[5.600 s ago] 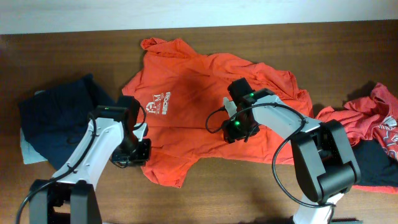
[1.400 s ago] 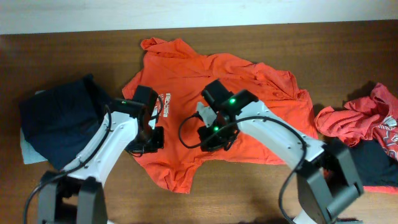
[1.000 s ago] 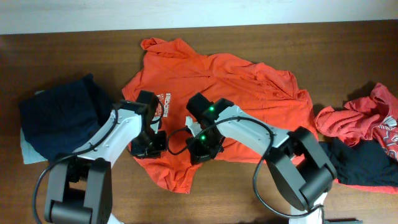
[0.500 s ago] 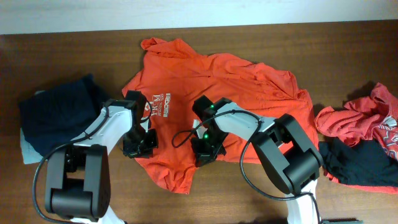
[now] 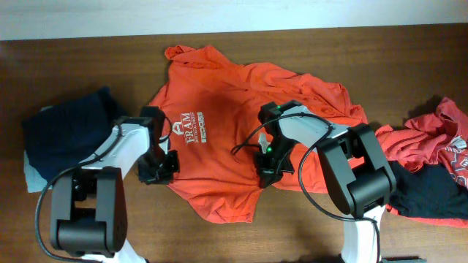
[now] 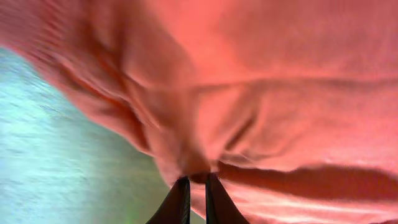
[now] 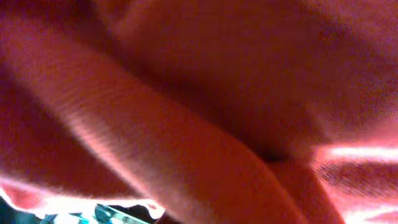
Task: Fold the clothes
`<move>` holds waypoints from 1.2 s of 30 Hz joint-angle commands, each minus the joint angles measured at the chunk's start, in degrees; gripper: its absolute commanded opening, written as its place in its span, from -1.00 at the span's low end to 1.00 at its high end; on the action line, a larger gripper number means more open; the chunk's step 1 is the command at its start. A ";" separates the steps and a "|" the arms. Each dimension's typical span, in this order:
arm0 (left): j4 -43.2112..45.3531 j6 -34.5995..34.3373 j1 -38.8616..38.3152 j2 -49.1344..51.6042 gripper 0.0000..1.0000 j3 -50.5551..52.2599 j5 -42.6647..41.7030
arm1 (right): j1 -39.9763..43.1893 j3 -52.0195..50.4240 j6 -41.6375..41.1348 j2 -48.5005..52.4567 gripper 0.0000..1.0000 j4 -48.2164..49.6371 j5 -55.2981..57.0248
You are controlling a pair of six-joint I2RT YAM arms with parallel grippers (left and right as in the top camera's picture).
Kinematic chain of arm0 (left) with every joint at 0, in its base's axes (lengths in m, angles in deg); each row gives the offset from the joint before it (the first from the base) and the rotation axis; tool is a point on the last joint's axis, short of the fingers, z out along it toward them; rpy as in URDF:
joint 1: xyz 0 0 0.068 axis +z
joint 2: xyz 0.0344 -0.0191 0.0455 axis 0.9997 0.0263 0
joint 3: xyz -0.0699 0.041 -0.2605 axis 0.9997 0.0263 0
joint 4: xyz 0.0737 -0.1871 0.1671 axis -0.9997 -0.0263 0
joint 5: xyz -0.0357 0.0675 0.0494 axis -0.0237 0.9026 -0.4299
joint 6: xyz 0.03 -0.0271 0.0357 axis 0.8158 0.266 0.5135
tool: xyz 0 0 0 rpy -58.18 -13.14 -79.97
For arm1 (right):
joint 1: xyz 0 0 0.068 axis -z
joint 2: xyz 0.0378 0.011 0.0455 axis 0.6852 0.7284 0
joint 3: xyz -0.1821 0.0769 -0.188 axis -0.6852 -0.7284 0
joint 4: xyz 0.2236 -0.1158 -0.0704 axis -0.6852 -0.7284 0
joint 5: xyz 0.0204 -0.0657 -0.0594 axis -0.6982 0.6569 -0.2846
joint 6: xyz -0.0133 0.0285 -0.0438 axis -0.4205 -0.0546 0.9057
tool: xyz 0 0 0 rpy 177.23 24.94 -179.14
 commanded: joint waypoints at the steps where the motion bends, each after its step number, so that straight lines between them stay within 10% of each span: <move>1: 0.48 2.80 1.88 0.66 -0.81 0.17 0.79 | 0.11 -0.17 10.25 0.90 -0.81 1.07 2.54; 15: 0.74 9.68 6.03 0.61 -0.77 -6.51 -5.35 | -0.52 0.17 19.10 -14.43 -0.46 1.29 -0.90; 36: 10.64 20.35 -0.28 4.46 -0.94 -7.89 -2.29 | 4.85 0.13 -1.99 -8.68 -0.71 11.30 25.07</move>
